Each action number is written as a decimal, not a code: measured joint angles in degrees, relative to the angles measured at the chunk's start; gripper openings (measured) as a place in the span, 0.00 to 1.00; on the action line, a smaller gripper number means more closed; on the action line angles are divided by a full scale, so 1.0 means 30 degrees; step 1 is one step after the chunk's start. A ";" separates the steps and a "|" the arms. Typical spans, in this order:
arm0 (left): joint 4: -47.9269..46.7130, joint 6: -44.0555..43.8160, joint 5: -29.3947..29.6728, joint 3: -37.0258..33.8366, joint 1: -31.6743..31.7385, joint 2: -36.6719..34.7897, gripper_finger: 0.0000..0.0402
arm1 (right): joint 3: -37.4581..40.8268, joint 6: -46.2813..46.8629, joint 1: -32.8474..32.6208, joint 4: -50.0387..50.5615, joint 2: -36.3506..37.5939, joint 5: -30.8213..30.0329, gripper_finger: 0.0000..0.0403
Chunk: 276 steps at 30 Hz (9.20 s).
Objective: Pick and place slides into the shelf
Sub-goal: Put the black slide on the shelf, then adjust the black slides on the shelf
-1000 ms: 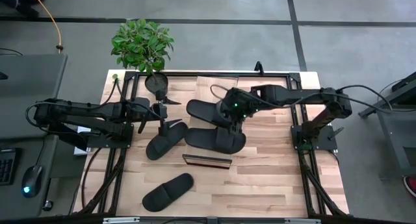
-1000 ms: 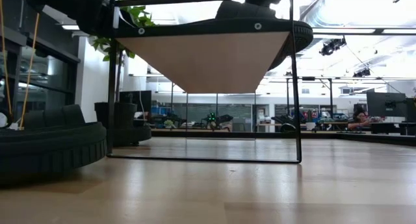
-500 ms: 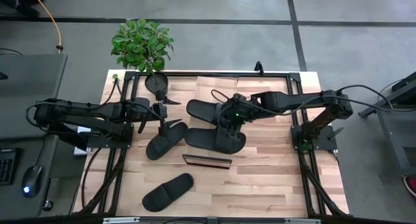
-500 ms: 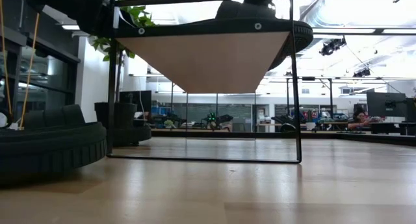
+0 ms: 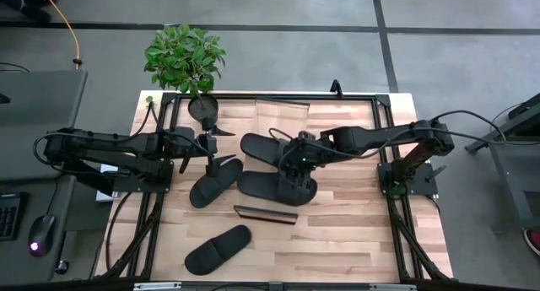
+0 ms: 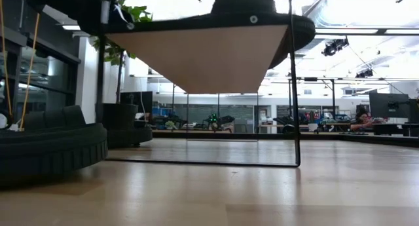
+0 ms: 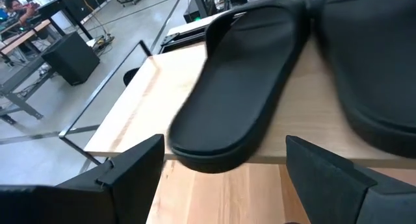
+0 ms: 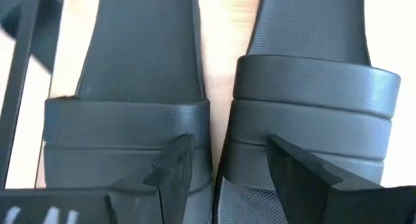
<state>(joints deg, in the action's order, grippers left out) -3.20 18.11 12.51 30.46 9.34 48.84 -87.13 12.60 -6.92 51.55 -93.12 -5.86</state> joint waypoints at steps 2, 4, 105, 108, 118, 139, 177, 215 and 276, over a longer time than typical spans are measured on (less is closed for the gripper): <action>0.0000 0.0000 0.0000 0.0000 0.0000 0.0000 0.75 | -0.0202 -0.0146 -0.0083 0.0272 -0.0001 0.0521 0.47; 0.0007 0.0000 0.0007 0.0000 0.0007 -0.0001 0.75 | -0.0481 -0.0354 -0.0085 0.0542 -0.0001 0.1255 0.47; 0.0011 -0.0189 0.0393 0.0000 0.0007 0.0000 0.75 | -0.0840 -0.1846 -0.7733 0.2938 0.0210 -0.9120 0.47; 0.0008 -0.0189 0.0393 0.0000 0.0001 0.0007 0.75 | -0.0840 -0.2028 -0.8932 0.2638 0.0169 -1.0908 0.47; 0.0007 -0.0197 0.0386 0.0000 0.0007 0.0007 0.75 | 0.1795 -0.4033 -1.1095 -0.0729 0.0152 -1.5330 0.47; 0.0012 -0.0204 0.0379 0.0000 0.0007 0.0007 0.75 | 0.5106 -0.5509 -1.1210 -0.5860 0.0138 -1.6552 0.46; 0.0036 -0.0226 0.0364 0.0000 0.0000 0.0015 0.75 | 0.5120 -0.5385 -1.0656 -0.5711 -0.0249 -1.5477 0.10; 0.0026 -0.0219 0.0364 0.0000 0.0002 0.0015 0.75 | 0.5120 -0.9893 -1.0380 -0.6686 0.1328 -1.3020 0.00; 0.0102 -0.0146 0.0597 0.0000 0.0007 0.0022 0.75 | 1.4708 -1.5636 -0.7028 -2.2172 0.5300 -0.5175 0.00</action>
<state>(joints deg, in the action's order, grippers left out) -2.90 17.67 14.31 30.46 9.37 48.90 -43.00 -34.30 -28.01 -14.97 -77.22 -21.39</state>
